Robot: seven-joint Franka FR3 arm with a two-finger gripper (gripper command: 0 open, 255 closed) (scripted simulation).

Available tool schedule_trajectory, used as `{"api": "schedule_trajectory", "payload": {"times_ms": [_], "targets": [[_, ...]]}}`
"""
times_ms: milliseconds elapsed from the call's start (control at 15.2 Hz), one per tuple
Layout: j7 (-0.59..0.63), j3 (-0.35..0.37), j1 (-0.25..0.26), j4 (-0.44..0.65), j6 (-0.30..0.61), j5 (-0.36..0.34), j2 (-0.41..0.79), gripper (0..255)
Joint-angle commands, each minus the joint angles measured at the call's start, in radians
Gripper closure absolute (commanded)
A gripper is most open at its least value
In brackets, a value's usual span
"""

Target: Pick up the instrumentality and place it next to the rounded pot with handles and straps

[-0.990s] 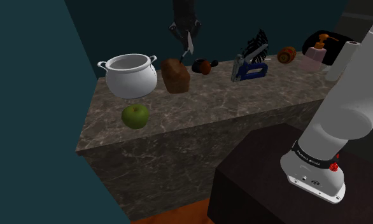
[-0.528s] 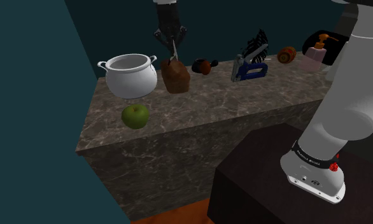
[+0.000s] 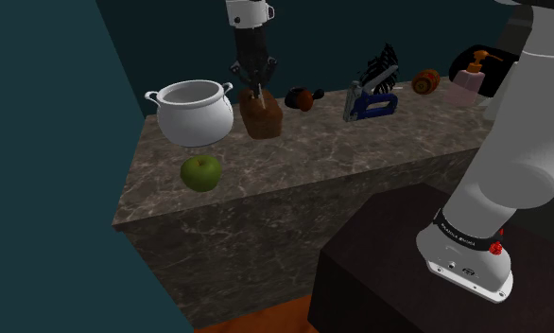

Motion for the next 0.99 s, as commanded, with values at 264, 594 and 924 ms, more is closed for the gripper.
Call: {"api": "schedule_trajectory", "payload": {"times_ms": [264,594,924], "targets": [[0.002,-0.002,-0.002,-0.074,0.080,-0.002,0.006,255],[0.005,-0.003,-0.002,-0.129,0.144,-0.006,0.015,255],[0.009,-0.004,-0.002,-0.178,0.207,-0.011,0.030,255]]}}
